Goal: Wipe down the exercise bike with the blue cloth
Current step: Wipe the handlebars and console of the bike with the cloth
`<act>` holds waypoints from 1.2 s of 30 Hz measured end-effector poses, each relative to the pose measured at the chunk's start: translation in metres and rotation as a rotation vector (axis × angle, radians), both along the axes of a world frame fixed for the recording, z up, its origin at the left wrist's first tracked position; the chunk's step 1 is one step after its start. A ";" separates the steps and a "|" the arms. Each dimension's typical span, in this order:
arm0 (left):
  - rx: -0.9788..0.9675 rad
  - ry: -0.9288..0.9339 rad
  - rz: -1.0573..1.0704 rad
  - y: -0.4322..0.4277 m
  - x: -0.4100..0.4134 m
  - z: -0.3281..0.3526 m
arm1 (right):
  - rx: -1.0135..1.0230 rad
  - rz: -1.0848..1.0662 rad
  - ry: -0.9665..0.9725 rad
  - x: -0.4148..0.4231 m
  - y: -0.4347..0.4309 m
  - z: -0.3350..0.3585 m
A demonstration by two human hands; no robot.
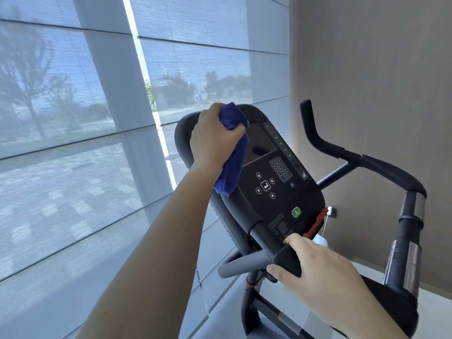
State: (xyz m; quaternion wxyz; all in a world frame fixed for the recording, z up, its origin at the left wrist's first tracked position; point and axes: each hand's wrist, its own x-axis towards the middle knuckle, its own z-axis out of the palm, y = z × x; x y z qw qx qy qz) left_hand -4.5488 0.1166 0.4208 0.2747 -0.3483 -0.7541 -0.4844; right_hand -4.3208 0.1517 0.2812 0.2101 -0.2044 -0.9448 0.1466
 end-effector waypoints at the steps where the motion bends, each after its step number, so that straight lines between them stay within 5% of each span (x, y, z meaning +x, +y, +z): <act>1: 0.020 -0.023 -0.006 0.000 0.001 -0.001 | 0.001 -0.001 -0.004 0.000 0.000 0.000; 16: 0.212 -0.232 -0.048 -0.007 0.018 -0.039 | 0.003 -0.014 -0.028 0.001 -0.002 0.003; 36: 0.220 -0.614 -0.155 -0.022 0.041 -0.108 | 0.011 -0.054 -0.018 -0.004 -0.001 -0.004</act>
